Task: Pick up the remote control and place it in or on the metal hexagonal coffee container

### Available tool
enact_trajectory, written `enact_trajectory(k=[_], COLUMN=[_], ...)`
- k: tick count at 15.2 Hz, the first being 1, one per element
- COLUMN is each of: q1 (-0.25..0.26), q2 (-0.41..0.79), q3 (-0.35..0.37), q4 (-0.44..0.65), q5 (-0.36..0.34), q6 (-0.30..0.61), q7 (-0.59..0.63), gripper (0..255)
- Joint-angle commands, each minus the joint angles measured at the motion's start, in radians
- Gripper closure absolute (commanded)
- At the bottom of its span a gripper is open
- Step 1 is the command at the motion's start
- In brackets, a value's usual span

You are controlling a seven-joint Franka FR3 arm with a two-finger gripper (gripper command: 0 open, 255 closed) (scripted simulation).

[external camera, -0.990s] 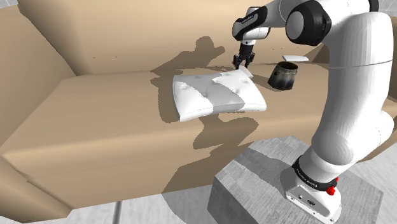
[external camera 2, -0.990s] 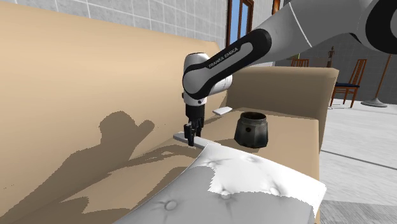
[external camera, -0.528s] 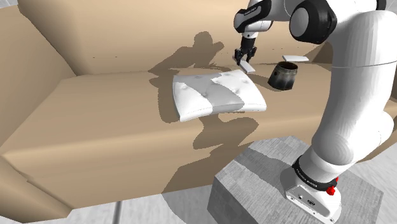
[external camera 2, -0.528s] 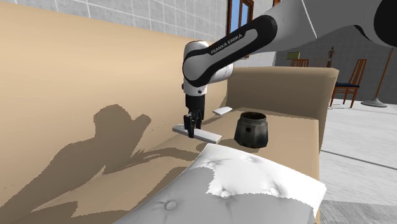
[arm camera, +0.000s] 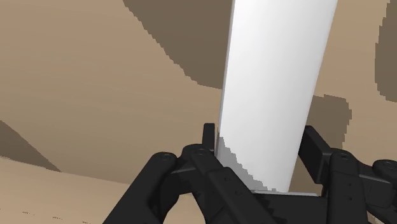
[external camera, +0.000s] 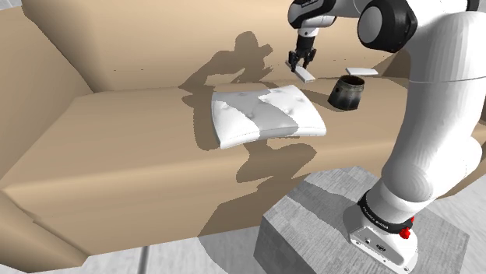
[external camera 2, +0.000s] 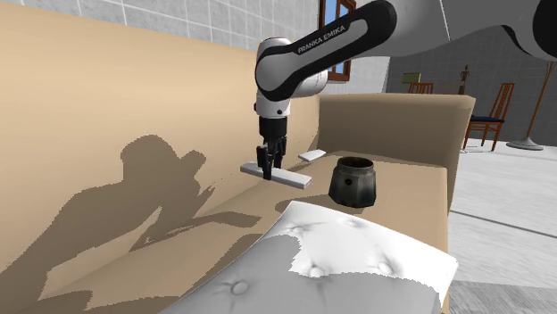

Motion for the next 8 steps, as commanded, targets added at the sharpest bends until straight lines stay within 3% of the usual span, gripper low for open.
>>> enact_trajectory(k=[1,8], q1=[0.0,-0.003], q2=[-0.01,-0.022], q3=[-0.002,-0.006], q4=[0.015,0.091], q5=[-0.004,-0.01], q6=[-0.024,-0.112], q7=[0.002,0.005], gripper=[255,255])
